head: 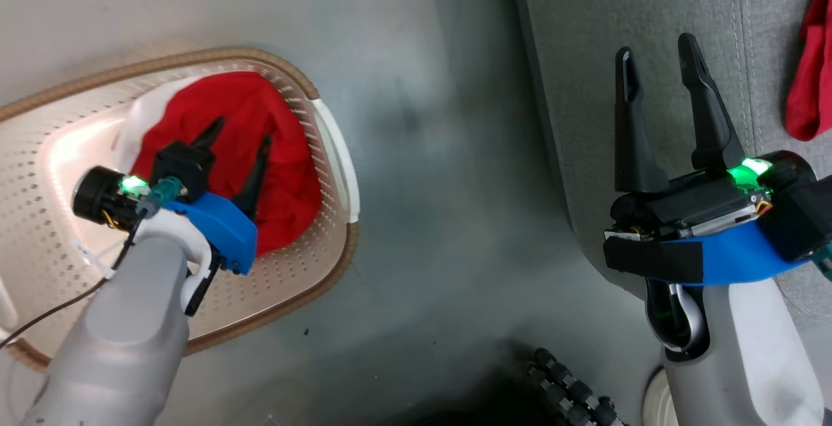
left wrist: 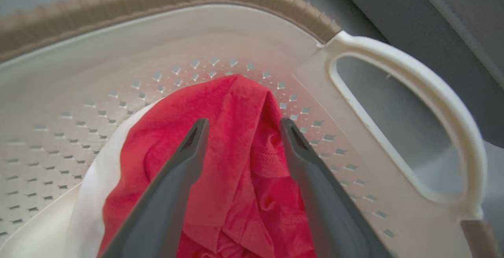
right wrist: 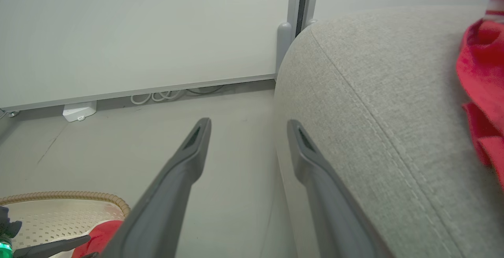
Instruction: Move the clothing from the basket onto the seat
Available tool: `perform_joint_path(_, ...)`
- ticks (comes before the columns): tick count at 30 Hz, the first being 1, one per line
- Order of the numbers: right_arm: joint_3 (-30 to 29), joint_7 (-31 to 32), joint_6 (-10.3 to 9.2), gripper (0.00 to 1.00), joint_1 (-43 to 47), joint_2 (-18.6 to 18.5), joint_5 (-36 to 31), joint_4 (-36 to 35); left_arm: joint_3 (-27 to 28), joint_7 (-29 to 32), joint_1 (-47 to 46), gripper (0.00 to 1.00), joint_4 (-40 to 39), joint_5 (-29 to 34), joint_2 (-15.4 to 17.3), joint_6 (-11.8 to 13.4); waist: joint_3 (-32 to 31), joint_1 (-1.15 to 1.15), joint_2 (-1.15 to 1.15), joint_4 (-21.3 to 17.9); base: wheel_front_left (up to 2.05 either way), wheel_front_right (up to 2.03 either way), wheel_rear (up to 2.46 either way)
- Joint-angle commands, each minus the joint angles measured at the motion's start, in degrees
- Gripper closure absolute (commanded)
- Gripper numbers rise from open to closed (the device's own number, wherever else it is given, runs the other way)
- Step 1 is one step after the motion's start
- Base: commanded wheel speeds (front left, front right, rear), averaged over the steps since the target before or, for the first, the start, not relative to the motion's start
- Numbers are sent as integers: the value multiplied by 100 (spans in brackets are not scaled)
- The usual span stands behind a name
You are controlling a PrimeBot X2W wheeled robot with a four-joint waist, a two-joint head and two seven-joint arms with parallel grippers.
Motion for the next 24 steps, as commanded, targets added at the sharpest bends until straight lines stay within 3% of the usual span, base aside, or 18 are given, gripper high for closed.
perform_joint_path(1,9,-61,-6,0,-51,16,40,28,24,-17,-133,0,59,21,51,-24,191,-1,0,-178,0,0,0)
perform_joint_path(6,2,-147,-6,0,115,16,94,36,-2,-18,-363,0,334,101,29,5,239,-1,0,-193,0,0,0)
perform_joint_path(12,-21,-179,-6,0,300,16,164,5,47,-17,-624,0,593,169,-60,241,275,-1,0,-192,0,0,0)
perform_joint_path(21,-72,-202,-6,0,479,16,164,-112,-96,-17,-982,0,1162,232,-258,184,280,-1,0,-182,0,0,0)
perform_joint_path(22,-73,-203,-6,0,491,16,165,-120,-117,-17,-1024,15,1198,248,-271,180,284,-1,0,-180,0,0,0)
perform_joint_path(24,-73,-203,-6,0,509,16,175,-137,-136,-17,-1079,95,1245,257,-290,176,295,-1,0,-175,0,0,0)
